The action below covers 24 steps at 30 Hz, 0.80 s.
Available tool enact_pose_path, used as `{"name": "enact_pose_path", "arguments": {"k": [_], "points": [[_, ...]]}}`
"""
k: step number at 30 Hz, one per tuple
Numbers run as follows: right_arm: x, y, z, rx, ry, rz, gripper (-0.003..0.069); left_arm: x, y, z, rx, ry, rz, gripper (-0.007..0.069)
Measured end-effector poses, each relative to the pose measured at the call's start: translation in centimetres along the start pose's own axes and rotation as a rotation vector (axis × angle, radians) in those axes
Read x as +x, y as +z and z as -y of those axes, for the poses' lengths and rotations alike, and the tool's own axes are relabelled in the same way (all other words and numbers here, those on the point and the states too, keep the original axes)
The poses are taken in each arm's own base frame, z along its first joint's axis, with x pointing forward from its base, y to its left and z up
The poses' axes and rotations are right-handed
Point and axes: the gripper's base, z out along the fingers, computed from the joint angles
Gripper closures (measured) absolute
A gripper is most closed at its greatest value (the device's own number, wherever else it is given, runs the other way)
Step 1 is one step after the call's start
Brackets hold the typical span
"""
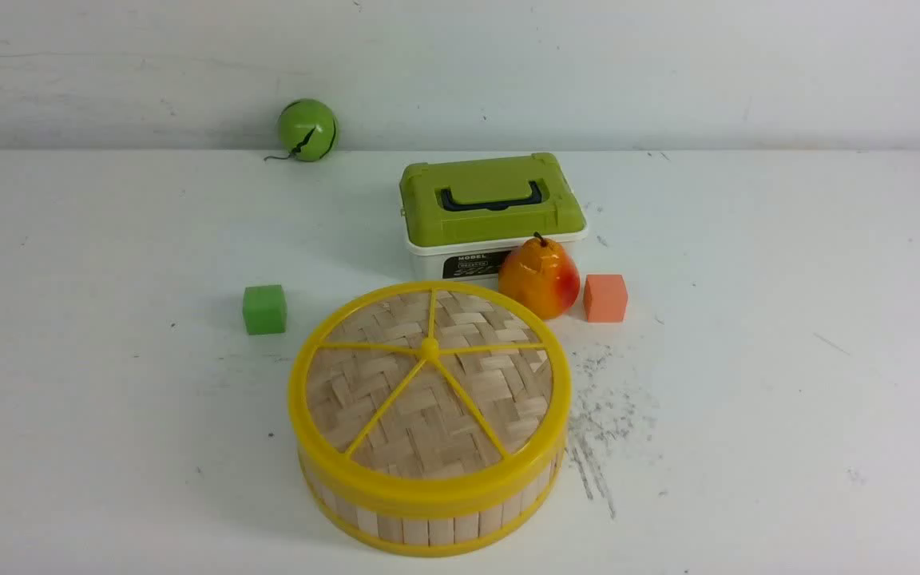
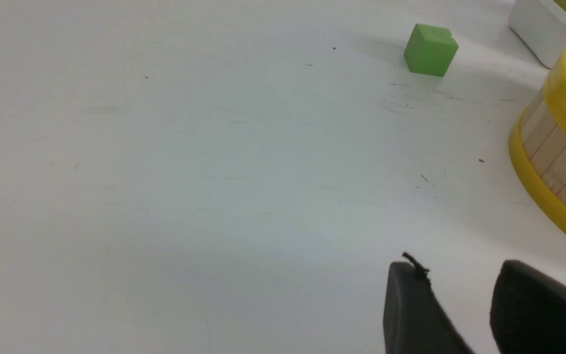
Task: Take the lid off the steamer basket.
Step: Use the right arm to lift the lid of the steamer
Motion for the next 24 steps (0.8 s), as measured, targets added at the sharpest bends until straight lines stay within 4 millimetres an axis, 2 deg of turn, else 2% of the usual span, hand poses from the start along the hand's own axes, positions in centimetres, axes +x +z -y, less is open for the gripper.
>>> {"name": "enact_pose_path", "arguments": {"k": [24], "points": [[0.0,0.0,0.0,0.0,-0.001,0.0,0.0558,0.0,0.0,0.0,0.0,0.0,0.0,0.0385]]}}
